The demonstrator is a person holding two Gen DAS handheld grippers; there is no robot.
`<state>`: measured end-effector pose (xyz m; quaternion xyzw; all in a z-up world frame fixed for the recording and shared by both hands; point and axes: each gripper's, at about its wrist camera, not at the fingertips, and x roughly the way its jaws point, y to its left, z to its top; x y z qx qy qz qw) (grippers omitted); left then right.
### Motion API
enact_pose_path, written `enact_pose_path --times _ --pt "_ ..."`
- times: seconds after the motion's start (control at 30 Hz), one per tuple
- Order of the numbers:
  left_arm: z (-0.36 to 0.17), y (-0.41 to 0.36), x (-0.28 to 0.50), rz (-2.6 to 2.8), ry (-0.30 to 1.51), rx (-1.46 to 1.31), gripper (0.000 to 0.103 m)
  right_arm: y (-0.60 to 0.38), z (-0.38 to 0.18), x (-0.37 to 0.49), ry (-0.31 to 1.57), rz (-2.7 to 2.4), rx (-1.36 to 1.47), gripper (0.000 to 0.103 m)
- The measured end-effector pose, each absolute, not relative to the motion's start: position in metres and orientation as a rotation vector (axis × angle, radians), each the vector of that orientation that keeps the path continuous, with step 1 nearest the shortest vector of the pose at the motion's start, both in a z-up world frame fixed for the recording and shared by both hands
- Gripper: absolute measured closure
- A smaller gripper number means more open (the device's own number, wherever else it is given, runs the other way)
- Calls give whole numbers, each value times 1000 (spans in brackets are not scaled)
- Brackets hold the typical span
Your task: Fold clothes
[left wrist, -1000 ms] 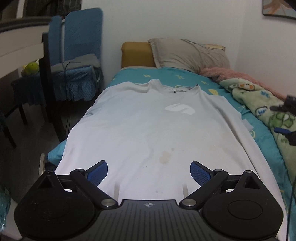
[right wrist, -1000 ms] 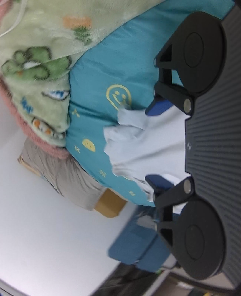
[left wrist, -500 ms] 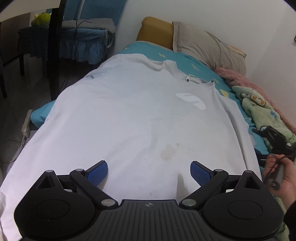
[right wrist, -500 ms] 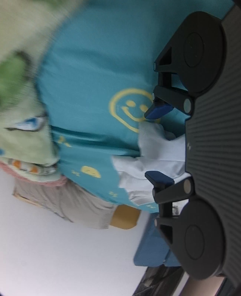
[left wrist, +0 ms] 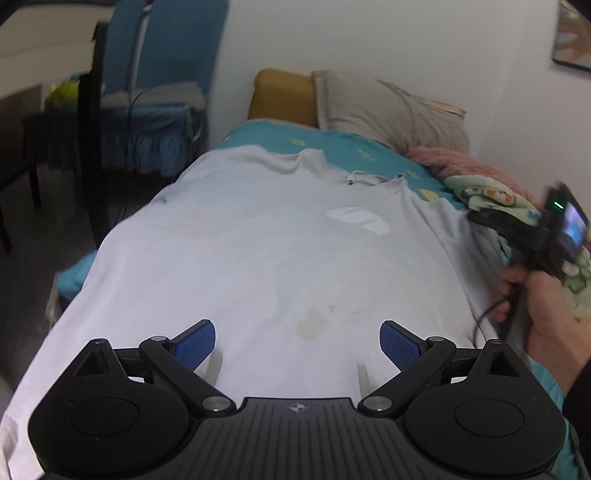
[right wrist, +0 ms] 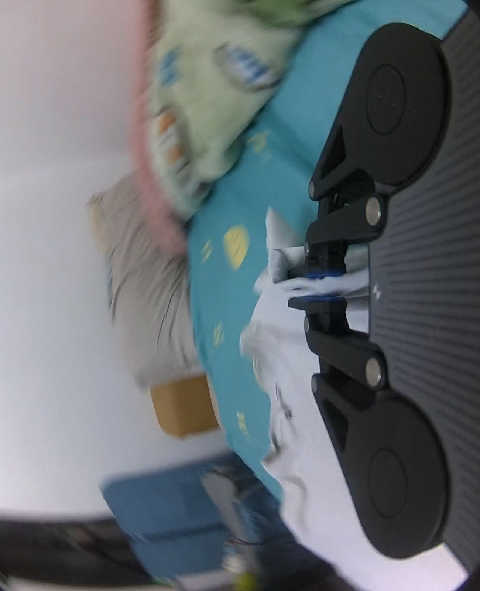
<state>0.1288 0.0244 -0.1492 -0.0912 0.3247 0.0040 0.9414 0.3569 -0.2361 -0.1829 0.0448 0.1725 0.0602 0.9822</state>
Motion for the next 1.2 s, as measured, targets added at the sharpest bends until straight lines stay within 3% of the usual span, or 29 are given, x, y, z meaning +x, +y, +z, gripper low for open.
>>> enact_pose_path --times 0.23,0.27,0.33,0.4,0.6,0.83,0.97,1.0,1.03,1.07,1.2 --pt "-157 -7 122 -47 633 -46 6 -175 -189 355 384 372 -69 88" --pt "-158 -8 122 -51 631 -38 6 -172 -188 353 380 404 -67 83" --pt "-160 -8 121 -54 635 -39 6 -174 -180 347 356 456 -18 45" --pt "-162 -7 122 -51 644 -48 6 -190 -171 341 312 476 114 29" --pt "-165 3 126 -29 669 -110 6 -282 -168 362 351 280 722 27" --pt "-166 8 134 -55 677 -193 6 -314 -215 394 573 191 977 47" --pt "-171 10 134 -68 678 -211 6 -295 -223 421 669 161 912 57" --pt "-172 10 133 -67 677 -205 6 -289 -222 427 689 155 897 67" --pt "-174 10 133 -67 679 -200 6 -284 -220 432 700 146 880 89" --pt "-175 10 133 -66 683 -200 6 -280 -214 434 695 132 850 98" --pt "-176 14 133 -64 691 -218 6 -283 -171 430 604 73 648 100"
